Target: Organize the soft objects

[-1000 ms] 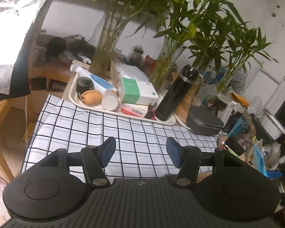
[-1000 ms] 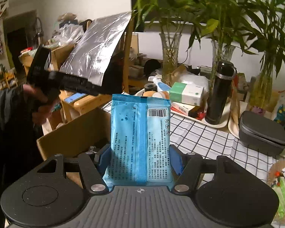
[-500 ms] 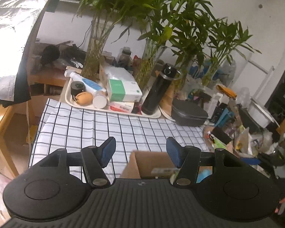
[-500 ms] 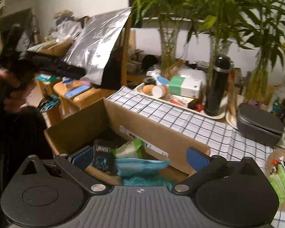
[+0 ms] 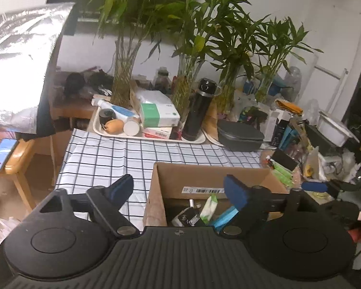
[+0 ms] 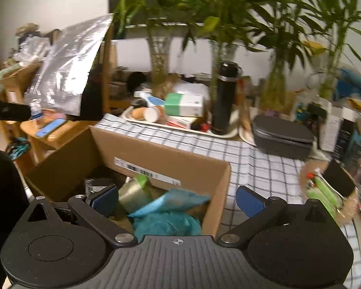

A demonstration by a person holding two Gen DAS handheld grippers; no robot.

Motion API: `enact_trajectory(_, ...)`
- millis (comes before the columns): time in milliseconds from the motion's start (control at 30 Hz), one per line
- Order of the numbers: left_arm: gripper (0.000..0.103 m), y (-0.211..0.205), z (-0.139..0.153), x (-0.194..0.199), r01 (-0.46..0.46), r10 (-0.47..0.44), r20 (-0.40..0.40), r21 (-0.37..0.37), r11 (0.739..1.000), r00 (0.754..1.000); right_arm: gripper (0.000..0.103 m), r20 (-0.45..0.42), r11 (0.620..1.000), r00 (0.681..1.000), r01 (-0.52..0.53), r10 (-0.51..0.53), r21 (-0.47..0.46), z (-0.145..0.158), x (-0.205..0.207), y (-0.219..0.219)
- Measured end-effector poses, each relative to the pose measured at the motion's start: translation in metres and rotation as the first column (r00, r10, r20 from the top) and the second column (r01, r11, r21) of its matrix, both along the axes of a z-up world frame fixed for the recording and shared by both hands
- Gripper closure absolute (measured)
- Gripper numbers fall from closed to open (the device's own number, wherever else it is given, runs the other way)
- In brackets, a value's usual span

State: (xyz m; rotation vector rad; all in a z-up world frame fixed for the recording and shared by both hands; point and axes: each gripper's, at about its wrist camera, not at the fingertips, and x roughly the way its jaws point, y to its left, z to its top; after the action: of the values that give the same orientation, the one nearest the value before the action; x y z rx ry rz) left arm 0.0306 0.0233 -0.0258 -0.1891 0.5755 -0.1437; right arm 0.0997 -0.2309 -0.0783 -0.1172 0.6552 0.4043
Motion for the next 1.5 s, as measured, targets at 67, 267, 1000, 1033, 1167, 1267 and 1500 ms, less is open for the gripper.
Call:
enact_trajectory(67, 0.012, -0.006, -0.001, -0.004, -0.012, 0.012, -0.009, 0.025, 1.0, 1.0, 0.0, -0.01, 0.999, 0.999, 0.046, -0.046, 0.0, -0.001, -0.003, -0.002)
enact_trajectory(267, 0.0, -0.018, -0.008, -0.016, -0.006, 0.006, -0.011, 0.053, 0.999, 1.0, 0.0, -0.058, 0.985, 0.984, 0.167, -0.168, -0.033, -0.001, -0.021, -0.004)
enact_trajectory(1000, 0.0, -0.032, -0.033, -0.022, 0.07, -0.024, -0.221, 0.2, 0.977, 0.975, 0.0, -0.173, 0.976, 0.97, 0.144, -0.171, -0.162, -0.004, -0.066, 0.023)
enact_trajectory(1033, 0.0, -0.032, -0.033, -0.022, 0.069, -0.022, -0.223, 0.203, 0.977, 0.974, 0.0, -0.179, 0.976, 0.969, 0.144, -0.172, -0.161, -0.005, -0.066, 0.022)
enact_trajectory(1167, 0.0, -0.035, -0.034, -0.021, 0.072, -0.018, -0.237, 0.22, 0.973, 0.971, 0.0, -0.2, 0.976, 0.964, 0.147, -0.178, -0.159, -0.008, -0.068, 0.021)
enact_trajectory(1267, 0.0, -0.036, -0.034, -0.021, 0.075, -0.02, -0.238, 0.225, 0.971, 0.971, 0.0, -0.192, 0.976, 0.965, 0.148, -0.177, -0.156, -0.006, -0.068, 0.02)
enact_trajectory(1500, 0.0, -0.04, -0.034, -0.02, 0.075, -0.008, -0.245, 0.265, 0.961, 0.97, 0.0, -0.186, 0.972, 0.964, 0.155, -0.188, -0.177, -0.006, -0.067, 0.021)
